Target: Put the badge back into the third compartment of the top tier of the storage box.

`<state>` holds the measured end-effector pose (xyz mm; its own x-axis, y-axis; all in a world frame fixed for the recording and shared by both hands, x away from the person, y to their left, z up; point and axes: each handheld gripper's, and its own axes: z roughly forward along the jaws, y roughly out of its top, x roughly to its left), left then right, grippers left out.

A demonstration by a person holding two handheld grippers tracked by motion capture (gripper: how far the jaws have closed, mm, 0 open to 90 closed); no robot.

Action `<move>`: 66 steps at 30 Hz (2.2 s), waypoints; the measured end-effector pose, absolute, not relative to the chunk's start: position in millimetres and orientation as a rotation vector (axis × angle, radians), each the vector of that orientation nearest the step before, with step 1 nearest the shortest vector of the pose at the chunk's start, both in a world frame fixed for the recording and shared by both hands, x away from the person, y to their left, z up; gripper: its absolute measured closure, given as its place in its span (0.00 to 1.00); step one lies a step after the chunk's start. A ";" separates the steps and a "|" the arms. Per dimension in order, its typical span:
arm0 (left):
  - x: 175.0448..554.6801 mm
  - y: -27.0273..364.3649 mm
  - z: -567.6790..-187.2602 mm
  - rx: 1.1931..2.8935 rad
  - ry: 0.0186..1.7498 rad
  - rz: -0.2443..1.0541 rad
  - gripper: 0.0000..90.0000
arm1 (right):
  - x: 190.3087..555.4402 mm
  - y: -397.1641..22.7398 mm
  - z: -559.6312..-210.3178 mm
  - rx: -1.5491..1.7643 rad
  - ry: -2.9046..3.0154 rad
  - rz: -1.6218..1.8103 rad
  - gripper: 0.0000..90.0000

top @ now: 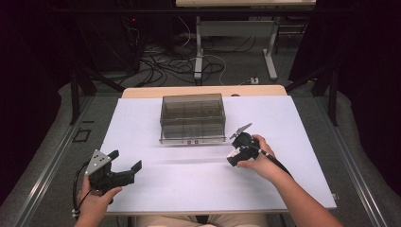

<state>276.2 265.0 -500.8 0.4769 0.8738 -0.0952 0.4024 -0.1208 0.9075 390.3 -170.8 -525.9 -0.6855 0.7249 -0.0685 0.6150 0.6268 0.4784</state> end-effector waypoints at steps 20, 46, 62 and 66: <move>276.0 265.4 -500.6 1.724 1.094 0.584 0.03 | 399.8 -174.2 -538.9 1.132 2.642 0.603 0.19; 275.5 265.5 -500.5 1.718 1.096 0.582 0.04 | 404.0 -178.6 -543.3 1.164 2.669 0.632 0.25; 275.8 265.6 -500.6 1.722 1.099 0.582 0.04 | 402.0 -182.0 -539.1 1.137 2.691 0.595 0.36; 275.8 265.6 -500.6 1.723 1.097 0.583 0.04 | 400.5 -180.7 -538.5 1.166 2.679 0.582 0.36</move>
